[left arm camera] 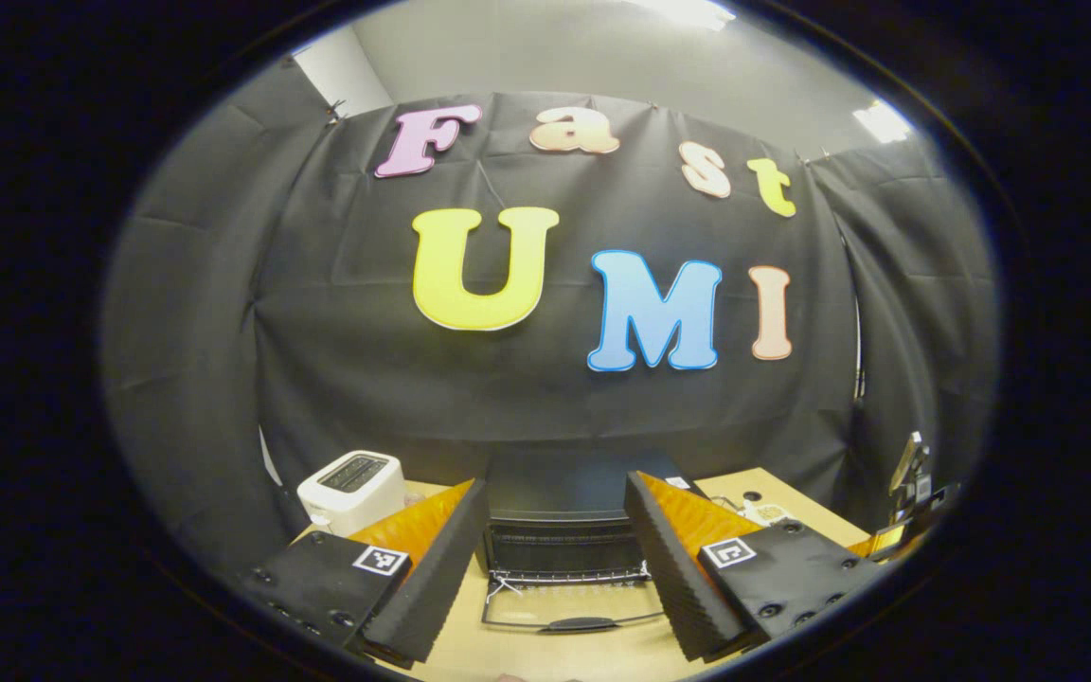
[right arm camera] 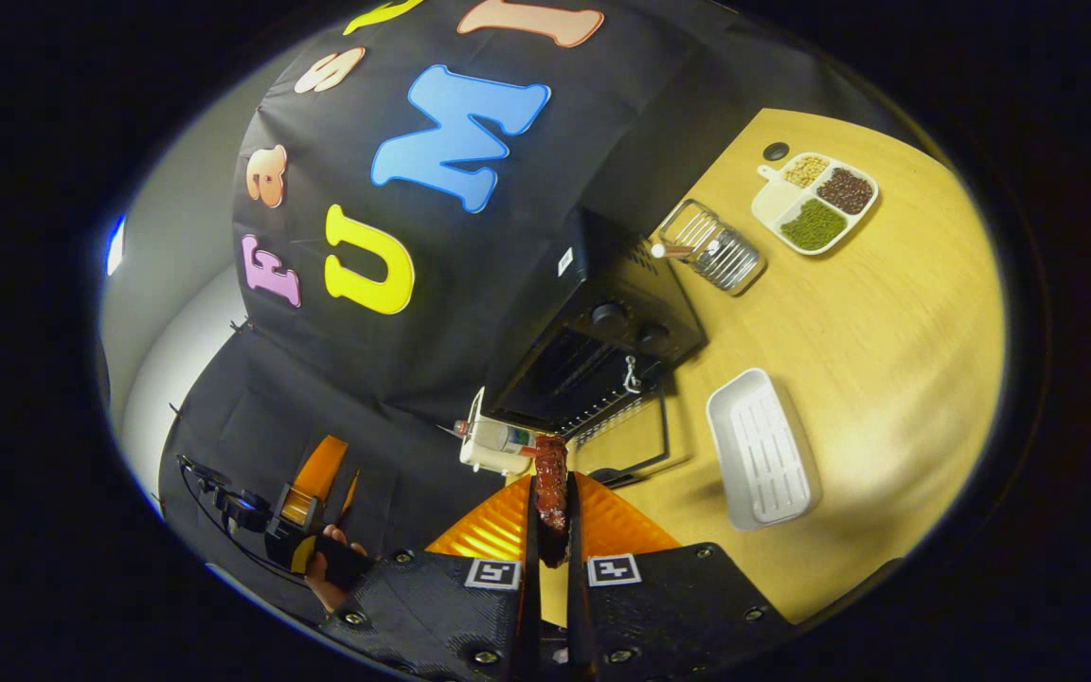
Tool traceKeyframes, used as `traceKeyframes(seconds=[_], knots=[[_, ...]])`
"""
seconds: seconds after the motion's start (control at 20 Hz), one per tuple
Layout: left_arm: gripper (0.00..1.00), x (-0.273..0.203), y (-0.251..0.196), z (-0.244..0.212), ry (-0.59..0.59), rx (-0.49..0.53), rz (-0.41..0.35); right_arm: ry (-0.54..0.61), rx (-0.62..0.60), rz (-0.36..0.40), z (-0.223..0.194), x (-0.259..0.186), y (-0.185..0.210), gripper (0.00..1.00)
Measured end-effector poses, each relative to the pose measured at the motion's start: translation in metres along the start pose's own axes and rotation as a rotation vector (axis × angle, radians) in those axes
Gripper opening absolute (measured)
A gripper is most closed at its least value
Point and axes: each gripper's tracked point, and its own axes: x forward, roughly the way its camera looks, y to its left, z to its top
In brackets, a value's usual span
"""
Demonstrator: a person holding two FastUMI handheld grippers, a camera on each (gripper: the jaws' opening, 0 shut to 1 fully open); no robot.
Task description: Open the electric oven with the left hand, put the food in, and close the electric oven.
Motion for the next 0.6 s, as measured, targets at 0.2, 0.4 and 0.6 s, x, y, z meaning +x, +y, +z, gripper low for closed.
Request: traceKeyframes(seconds=[0.2,0.4,0.6], knots=[[0.97,-0.003,0.021,-0.008,-0.002,0.004,-0.008,0.046,0.000,0.013,-0.016,0.038,0.017,0.12],[0.97,-0.010,0.049,-0.010,0.000,0.009,-0.001,0.059,0.018,0.036,-0.022,0.086,0.033,0.11],[1.00,-0.014,0.085,-0.012,0.008,0.007,0.024,0.026,0.066,-0.014,-0.016,0.148,0.025,0.11]])
